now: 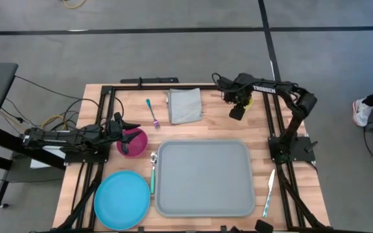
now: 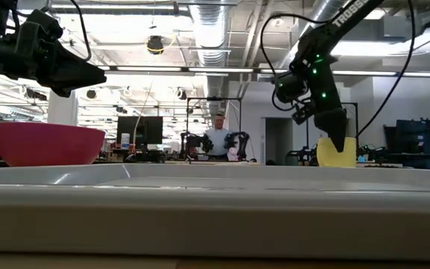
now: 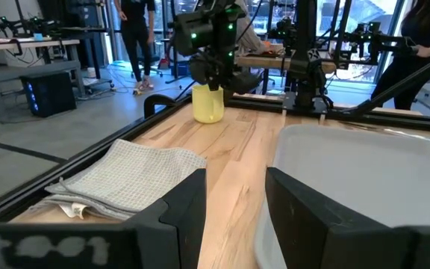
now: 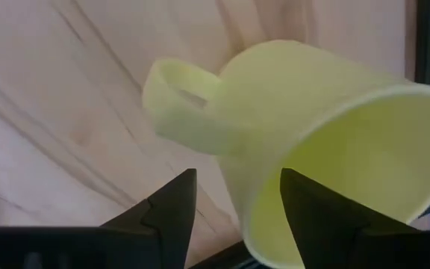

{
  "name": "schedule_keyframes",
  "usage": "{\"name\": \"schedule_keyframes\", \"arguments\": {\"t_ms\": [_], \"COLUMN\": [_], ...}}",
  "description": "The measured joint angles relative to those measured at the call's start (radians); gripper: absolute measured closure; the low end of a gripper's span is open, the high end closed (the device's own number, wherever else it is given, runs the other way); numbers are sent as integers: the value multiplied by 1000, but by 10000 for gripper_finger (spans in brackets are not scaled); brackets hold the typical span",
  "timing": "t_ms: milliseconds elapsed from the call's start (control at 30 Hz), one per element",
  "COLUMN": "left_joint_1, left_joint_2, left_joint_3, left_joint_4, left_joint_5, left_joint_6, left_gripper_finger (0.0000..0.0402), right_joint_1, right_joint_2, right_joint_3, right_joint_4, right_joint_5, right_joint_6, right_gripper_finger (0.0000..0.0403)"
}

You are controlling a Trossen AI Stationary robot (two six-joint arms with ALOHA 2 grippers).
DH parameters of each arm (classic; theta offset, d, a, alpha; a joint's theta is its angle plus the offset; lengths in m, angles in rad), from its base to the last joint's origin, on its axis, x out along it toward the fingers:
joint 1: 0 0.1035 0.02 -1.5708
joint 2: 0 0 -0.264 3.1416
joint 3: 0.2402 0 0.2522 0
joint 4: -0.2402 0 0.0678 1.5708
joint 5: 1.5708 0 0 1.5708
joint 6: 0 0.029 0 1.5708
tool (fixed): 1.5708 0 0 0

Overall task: Set up tray
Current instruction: Put the yellow mug in the top right corner of the gray tray

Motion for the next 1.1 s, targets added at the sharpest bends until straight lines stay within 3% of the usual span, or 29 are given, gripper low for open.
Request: {"name": "schedule_keyframes", "arguments": {"t_ms": [167, 467, 800, 900, 1100], "left_joint_1": [0, 0, 0, 0, 0], "left_joint_2": [0, 0, 0, 0, 0], "left_joint_3": [0, -2, -2, -2, -2], "left_joint_4": [0, 9, 11, 12, 12], "left_joint_5": [0, -7, -23, -24, -24], "left_joint_6": [10, 18, 19, 19, 19], "left_gripper_finger": [274, 274, 274, 274, 274], "right_joint_1": [11, 45, 164, 242, 415], "right_joint_2": [23, 25, 19, -7, -110], "right_joint_3": [0, 0, 41, 58, 77], "right_joint_4": [-9, -39, -300, -346, -340], "right_joint_5": [44, 124, 115, 57, -255], "right_joint_6": [0, 1, 157, 168, 160], "right_gripper_finger": [252, 391, 396, 396, 397]}}
